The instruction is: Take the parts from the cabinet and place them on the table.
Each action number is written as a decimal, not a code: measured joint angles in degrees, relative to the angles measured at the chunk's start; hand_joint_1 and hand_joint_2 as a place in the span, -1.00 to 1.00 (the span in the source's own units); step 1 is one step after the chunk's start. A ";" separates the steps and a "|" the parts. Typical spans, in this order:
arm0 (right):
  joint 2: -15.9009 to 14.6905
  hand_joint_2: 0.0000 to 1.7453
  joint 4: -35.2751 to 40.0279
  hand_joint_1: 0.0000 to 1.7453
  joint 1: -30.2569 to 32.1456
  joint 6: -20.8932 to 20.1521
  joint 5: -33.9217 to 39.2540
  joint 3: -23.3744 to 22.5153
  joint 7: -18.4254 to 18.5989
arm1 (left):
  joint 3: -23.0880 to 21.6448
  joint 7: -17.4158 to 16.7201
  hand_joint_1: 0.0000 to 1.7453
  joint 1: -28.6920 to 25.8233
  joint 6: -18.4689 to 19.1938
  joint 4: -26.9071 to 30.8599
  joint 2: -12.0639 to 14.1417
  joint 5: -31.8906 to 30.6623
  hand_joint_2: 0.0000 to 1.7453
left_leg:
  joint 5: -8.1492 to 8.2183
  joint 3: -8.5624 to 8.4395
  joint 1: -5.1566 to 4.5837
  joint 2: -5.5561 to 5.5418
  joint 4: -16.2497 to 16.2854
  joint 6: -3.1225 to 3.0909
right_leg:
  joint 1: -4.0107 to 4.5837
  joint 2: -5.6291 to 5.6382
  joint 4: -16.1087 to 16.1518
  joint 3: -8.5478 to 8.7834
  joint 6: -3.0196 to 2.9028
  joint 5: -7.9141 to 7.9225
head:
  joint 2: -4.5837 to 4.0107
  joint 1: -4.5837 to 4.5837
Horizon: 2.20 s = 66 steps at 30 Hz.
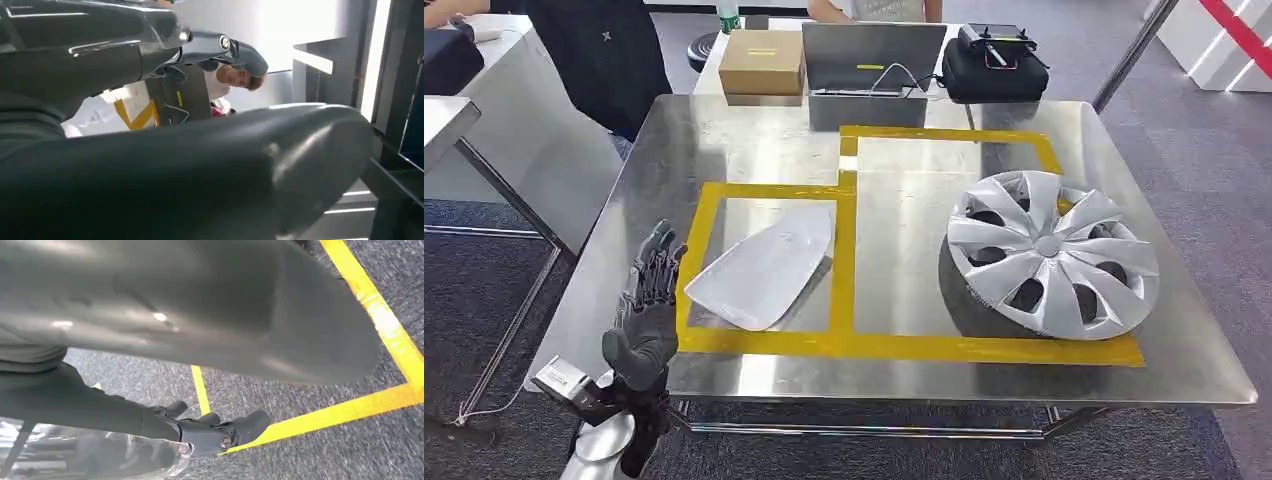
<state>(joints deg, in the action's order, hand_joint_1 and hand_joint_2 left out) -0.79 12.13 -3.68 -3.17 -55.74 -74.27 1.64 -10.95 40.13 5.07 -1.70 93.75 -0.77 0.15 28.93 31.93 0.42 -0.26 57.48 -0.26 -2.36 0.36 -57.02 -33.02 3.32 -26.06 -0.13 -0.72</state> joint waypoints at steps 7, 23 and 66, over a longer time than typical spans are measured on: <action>0.31 -1.00 0.00 -1.00 -0.01 -0.37 -0.72 0.04 -0.07 | 0.00 0.00 -1.00 -3.72 1.42 3.30 0.18 -0.24 -1.00 | 0.19 0.10 -0.65 -0.03 0.34 -0.87 | -0.60 0.00 0.22 0.18 0.87 0.34 | 0.00 -0.02; 0.48 -1.00 0.00 -1.00 -0.01 -0.42 -2.71 0.33 -0.04 | -0.20 0.02 -1.00 -12.51 0.48 11.51 0.90 -1.64 -1.00 | -3.96 2.59 -0.65 0.63 0.03 0.20 | 0.69 -0.03 -0.79 4.22 -1.56 -4.51 | 0.00 -0.04; -0.02 -1.00 -0.44 -1.00 -0.32 -1.03 -5.09 2.05 -0.61 | 0.00 0.02 -1.00 -16.02 -1.36 15.43 1.73 -2.36 -1.00 | 3.77 -9.20 -0.01 0.24 -3.08 0.75 | 1.64 -0.86 0.26 -2.09 -2.37 2.63 | 0.00 -0.17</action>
<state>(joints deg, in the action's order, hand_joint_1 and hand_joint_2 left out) -0.81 11.69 -4.00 -4.20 -60.83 -72.22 1.03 -10.95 40.15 -10.95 -3.06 109.18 0.96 -2.21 32.69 22.74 0.42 -0.02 54.40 0.49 -0.72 -0.51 -56.75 -35.11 0.95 -23.43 -0.13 -0.90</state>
